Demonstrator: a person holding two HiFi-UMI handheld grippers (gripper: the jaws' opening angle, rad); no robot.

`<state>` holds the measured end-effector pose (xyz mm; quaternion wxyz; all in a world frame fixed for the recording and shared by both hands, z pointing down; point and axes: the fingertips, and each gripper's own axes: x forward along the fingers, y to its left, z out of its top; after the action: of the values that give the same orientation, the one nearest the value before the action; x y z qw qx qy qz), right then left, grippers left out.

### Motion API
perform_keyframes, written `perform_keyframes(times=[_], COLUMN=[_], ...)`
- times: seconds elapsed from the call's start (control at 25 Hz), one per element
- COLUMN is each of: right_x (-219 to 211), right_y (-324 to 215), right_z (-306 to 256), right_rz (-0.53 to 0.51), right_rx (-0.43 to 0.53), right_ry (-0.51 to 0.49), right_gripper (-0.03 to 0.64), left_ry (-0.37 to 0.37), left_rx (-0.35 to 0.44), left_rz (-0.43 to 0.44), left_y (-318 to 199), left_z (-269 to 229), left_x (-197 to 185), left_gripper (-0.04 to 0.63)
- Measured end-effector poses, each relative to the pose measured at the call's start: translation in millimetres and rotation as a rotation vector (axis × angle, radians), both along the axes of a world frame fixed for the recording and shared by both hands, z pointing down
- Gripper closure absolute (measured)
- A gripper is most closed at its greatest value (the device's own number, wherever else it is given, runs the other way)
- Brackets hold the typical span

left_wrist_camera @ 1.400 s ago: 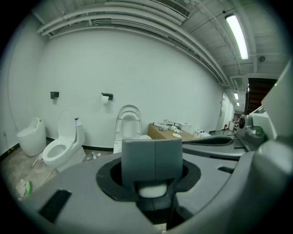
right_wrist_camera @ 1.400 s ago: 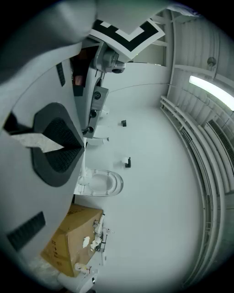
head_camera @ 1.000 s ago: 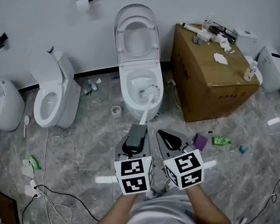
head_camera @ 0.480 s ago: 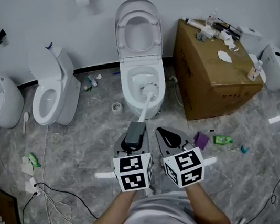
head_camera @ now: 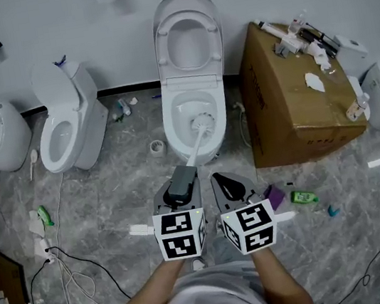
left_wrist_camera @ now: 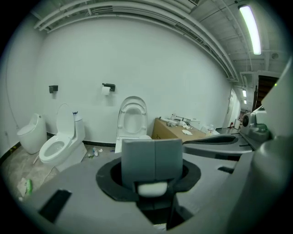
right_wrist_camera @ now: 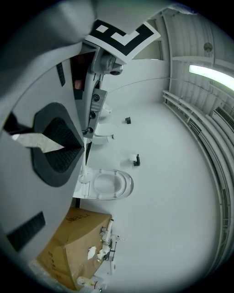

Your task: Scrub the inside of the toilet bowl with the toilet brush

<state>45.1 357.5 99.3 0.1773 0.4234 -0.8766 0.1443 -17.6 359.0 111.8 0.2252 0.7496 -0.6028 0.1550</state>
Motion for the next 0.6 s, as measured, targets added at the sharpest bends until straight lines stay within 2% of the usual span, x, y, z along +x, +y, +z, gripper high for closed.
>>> perform_keyframes(times=[0.6], right_x=[42.1], right_y=[-115.6], right_z=[28.7], right_rz=[-0.058], right_rx=[-0.082], right_ry=[-0.017], right_gripper=[0.618], left_ry=[-0.022], left_rx=[-0.105], left_rz=[-0.064], left_y=[-105.5], left_z=[35.9], left_x=[36.5], left_gripper=[0.443])
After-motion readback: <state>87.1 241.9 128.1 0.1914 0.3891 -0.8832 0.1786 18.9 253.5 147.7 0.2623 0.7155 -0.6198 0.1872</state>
